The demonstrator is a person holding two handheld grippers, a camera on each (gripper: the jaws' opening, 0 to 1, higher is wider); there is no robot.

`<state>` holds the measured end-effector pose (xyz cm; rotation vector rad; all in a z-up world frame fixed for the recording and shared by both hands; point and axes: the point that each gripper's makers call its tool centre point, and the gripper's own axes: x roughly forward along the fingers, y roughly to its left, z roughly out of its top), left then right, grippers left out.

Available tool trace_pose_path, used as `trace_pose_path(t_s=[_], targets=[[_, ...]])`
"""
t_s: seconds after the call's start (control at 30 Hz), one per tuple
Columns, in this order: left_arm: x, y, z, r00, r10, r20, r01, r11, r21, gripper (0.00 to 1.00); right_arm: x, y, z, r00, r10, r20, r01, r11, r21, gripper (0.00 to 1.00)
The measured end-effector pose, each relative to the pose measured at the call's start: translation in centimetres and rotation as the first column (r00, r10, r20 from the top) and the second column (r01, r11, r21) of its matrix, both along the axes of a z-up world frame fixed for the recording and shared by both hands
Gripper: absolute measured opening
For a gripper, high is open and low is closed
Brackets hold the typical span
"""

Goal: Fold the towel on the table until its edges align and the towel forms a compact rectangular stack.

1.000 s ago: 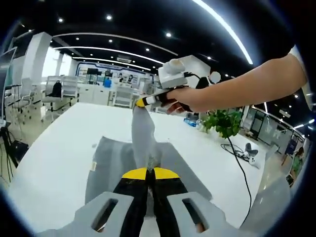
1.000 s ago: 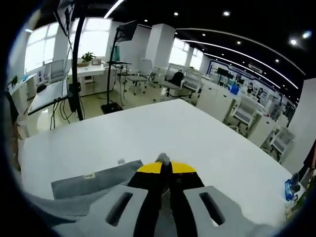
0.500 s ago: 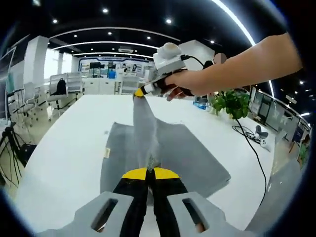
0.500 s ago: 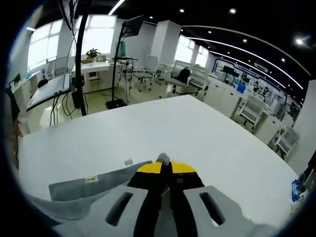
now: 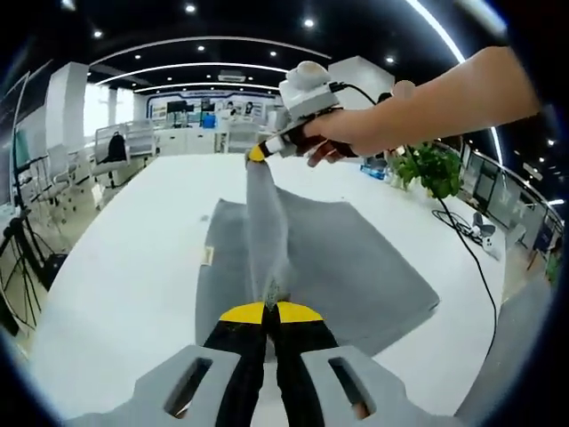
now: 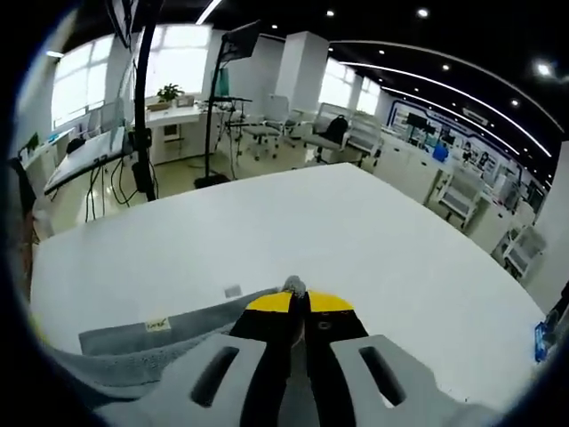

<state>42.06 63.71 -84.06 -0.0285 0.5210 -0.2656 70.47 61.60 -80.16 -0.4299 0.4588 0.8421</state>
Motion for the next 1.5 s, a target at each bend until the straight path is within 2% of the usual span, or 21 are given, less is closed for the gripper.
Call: trace_pose_path(t_s=[0.43, 0.57, 0.73, 0.87, 0.93, 1.0, 1.03, 1.3, 1.5], targets=[[0.1, 1.4, -3.7, 0.997, 0.009, -0.083, -0.007, 1.000, 0.025, 0.02, -0.4, 1.4, -3.3, 0.998, -0.001, -0.062, 0.002, 1.000, 0.009, 0.02], [0.0, 1.5, -4.5, 0.995, 0.007, -0.102, -0.003, 0.999, 0.036, 0.02, 0.0, 1.9, -4.7, 0.997, -0.001, -0.080, 0.002, 1.000, 0.001, 0.02], [0.0, 1.4, -5.4, 0.992, 0.004, -0.126, 0.002, 0.999, 0.048, 0.02, -0.1, 1.7, -5.4, 0.996, -0.003, -0.094, 0.001, 1.000, -0.016, 0.03], [-0.3, 1.4, -5.8, 0.990, 0.019, -0.142, -0.016, 1.000, 0.021, 0.03, -0.1, 1.7, -5.5, 0.996, 0.003, -0.091, -0.005, 1.000, -0.018, 0.05], [-0.5, 1.7, -5.8, 0.989, 0.038, -0.145, -0.036, 0.999, 0.012, 0.03, 0.0, 1.4, -4.7, 0.998, -0.006, -0.056, 0.007, 1.000, 0.005, 0.11], [-0.7, 1.8, -5.9, 0.987, 0.052, -0.153, -0.053, 0.999, -0.001, 0.04, -0.2, 1.1, -4.3, 0.998, -0.011, -0.054, 0.013, 1.000, 0.021, 0.11], [-0.8, 1.9, -5.9, 0.986, 0.054, -0.155, -0.054, 0.999, 0.000, 0.04, -0.9, 1.0, -4.1, 0.998, -0.007, -0.061, 0.009, 1.000, 0.019, 0.10], [-1.0, 2.5, -5.5, 0.987, 0.076, -0.142, -0.073, 0.997, 0.024, 0.09, -1.1, 0.9, -3.8, 0.998, 0.001, -0.062, 0.001, 1.000, 0.030, 0.09], [-1.5, 3.4, -4.9, 0.987, 0.097, -0.127, -0.091, 0.994, 0.052, 0.13, -1.4, -0.8, -3.5, 0.998, -0.016, -0.066, 0.018, 0.999, 0.035, 0.10]])
